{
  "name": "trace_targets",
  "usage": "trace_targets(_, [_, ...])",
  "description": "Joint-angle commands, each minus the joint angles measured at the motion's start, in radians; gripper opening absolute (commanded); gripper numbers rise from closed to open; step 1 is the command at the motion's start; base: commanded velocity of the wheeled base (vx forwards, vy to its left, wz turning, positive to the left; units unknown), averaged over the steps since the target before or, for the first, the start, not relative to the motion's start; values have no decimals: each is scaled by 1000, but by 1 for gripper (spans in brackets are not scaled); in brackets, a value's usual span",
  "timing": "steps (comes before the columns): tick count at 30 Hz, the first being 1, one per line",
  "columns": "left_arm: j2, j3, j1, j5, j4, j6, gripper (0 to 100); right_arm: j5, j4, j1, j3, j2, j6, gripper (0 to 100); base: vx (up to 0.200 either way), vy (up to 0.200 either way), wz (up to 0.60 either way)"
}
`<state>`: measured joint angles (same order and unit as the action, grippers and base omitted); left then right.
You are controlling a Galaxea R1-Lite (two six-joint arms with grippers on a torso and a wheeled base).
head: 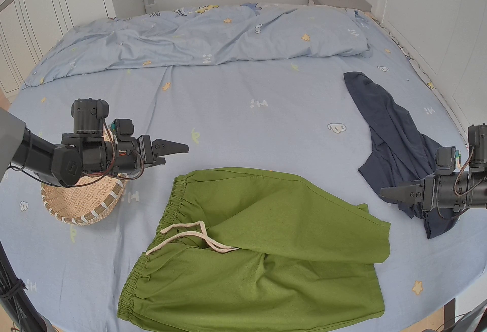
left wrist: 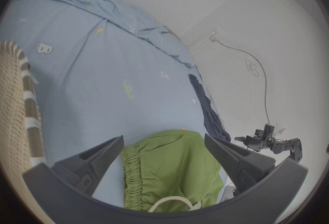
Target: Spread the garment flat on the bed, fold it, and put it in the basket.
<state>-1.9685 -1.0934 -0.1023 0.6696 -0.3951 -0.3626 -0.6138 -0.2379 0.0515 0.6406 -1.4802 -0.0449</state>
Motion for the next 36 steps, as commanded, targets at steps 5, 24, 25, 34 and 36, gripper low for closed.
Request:
trace_targets(5, [-116,-13,-13,-31,-5,-1,100,0,-4,4,1,-18,-1,100,0,0,0])
trace_targets(24, [-174,-6,-56,-77,-36,-1,100,0,-4,5,-1,-22,-1,100,0,0,0])
trace_targets(25, [-174,-8,-54,-77,-36,-1,0,0,-3,5,-1,-22,-1,100,0,0,0])
trace_targets(34, [-174,-10,-48,-79,-44,1,0,0,-3,5,-7,-22,-3,100,0,0,0])
trace_targets(36, [-174,-10,-45,-79,-50,-1,0,2,-4,2,-26,-18,-4,100,0,0,0])
